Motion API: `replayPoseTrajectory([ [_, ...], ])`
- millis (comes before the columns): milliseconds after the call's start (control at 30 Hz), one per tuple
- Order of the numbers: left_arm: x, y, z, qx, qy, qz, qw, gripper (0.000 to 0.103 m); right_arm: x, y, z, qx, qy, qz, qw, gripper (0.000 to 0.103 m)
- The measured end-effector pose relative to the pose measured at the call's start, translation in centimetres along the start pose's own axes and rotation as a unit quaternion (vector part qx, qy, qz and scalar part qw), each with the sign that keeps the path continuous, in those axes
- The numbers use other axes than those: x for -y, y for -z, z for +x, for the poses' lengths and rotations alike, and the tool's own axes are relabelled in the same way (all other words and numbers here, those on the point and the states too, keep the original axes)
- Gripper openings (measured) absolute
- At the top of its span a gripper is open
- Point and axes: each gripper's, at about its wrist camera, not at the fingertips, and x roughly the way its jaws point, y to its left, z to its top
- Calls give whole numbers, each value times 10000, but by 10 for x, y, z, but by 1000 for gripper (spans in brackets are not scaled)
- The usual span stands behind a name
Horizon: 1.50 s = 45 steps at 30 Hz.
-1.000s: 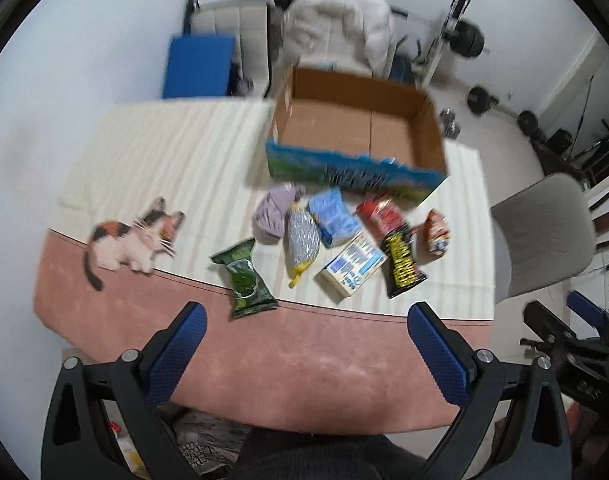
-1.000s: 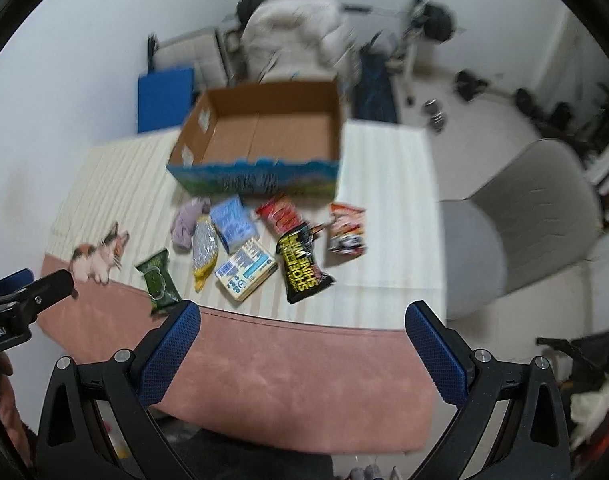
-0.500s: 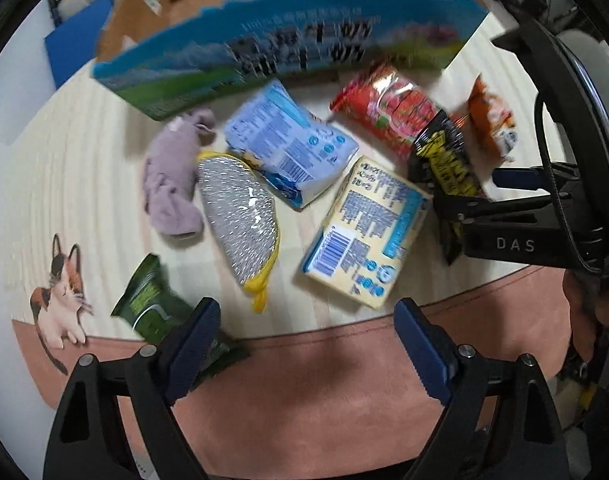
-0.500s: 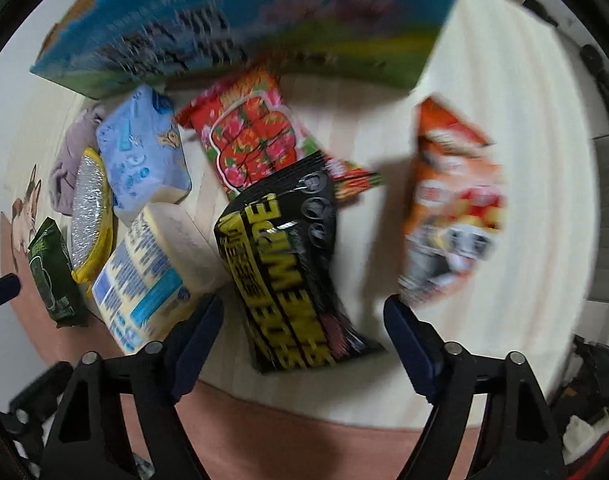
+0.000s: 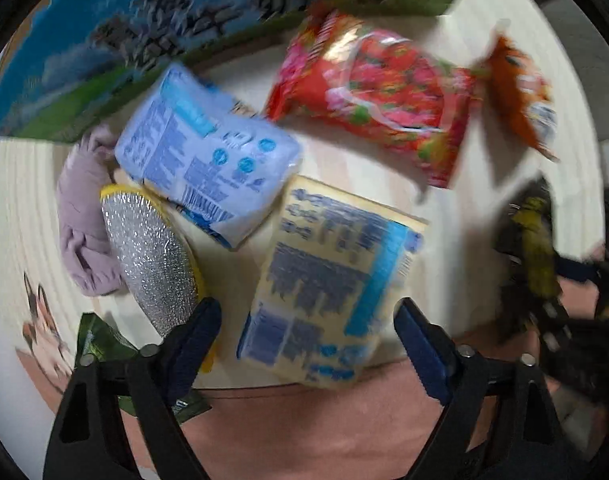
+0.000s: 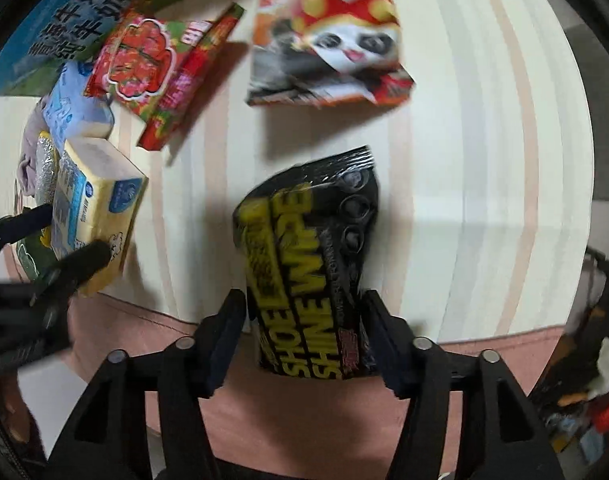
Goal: Organize soft objects
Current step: 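Grasp the black SHOE SHINE WIPE pack with right tool while left grasps yellow tissue pack, then carry both packs into the cardboard box and open both tools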
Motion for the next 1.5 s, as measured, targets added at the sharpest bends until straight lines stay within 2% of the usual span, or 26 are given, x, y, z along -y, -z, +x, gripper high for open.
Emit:
replayPoseTrajectory([
  [33, -1, -1, 3, -35, 59, -122, 9999, 70, -1, 2, 1, 89, 46, -14, 9999, 64],
  [100, -6, 0, 5, -36, 103, -474, 9988, 69, -5, 6, 6, 291, 274, -95, 9992, 64],
  [233, -9, 18, 16, -171, 235, -817, 9962, 66, -13, 12, 31, 304, 341, 10, 9990, 65],
  [300, -12, 28, 30, -365, 427, -960, 9938, 62, -20, 16, 39, 432, 602, -44, 9972, 56],
  [333, -12, 33, 35, -364, 390, -1024, 9933, 62, -23, 18, 44, 465, 722, -80, 9963, 53],
  [367, -10, 38, 32, -194, 289, -1035, 9940, 61, -28, 18, 46, 482, 773, -107, 9958, 51],
  [400, -8, 42, 31, -141, 221, -1061, 9940, 61, -31, 19, 50, 500, 783, -121, 9956, 49],
  [500, -3, 58, 27, -19, 361, -1282, 9911, 61, -33, 31, 50, 439, 562, -108, 9974, 45],
  [700, -17, 101, -56, 786, 514, -1284, 9873, 61, -39, 50, 2, 789, -164, -286, 9963, 45],
  [833, -30, 106, -133, 1405, 690, -1212, 9802, 61, -49, 44, -63, 1232, -652, -505, 9889, 45],
  [933, -40, 76, -165, 1642, 753, -1025, 9782, 61, -65, 21, -112, 1508, -945, -705, 9815, 45],
  [1000, -48, 24, -174, 1680, 749, -916, 9787, 61, -65, -9, -151, 1714, -958, -830, 9770, 45],
  [1067, -63, -21, -182, 1735, 644, -891, 9787, 61, -70, -38, -167, 1866, -856, -900, 9745, 45],
  [1100, -74, -44, -180, 1705, 590, -875, 9797, 61, -76, -55, -168, 1946, -748, -903, 9738, 45],
  [1133, -88, -53, -172, 1651, 636, -895, 9801, 61, -79, -74, -169, 1999, -657, -882, 9736, 45],
  [1200, -109, -93, -154, 1371, 911, -873, 9825, 61, -86, -115, -154, 1887, -545, -805, 9772, 45],
  [1300, -125, -145, -132, 1080, 1007, -794, 9858, 61, -100, -170, -143, 1663, -454, -743, 9822, 45],
  [1333, -110, -157, -144, 997, 1009, -775, 9868, 61, -109, -174, -159, 1628, -400, -738, 9831, 45],
  [1500, -116, -216, -103, 423, 1284, -624, 9888, 61, -116, -240, -133, 1353, -164, -699, 9882, 45],
])
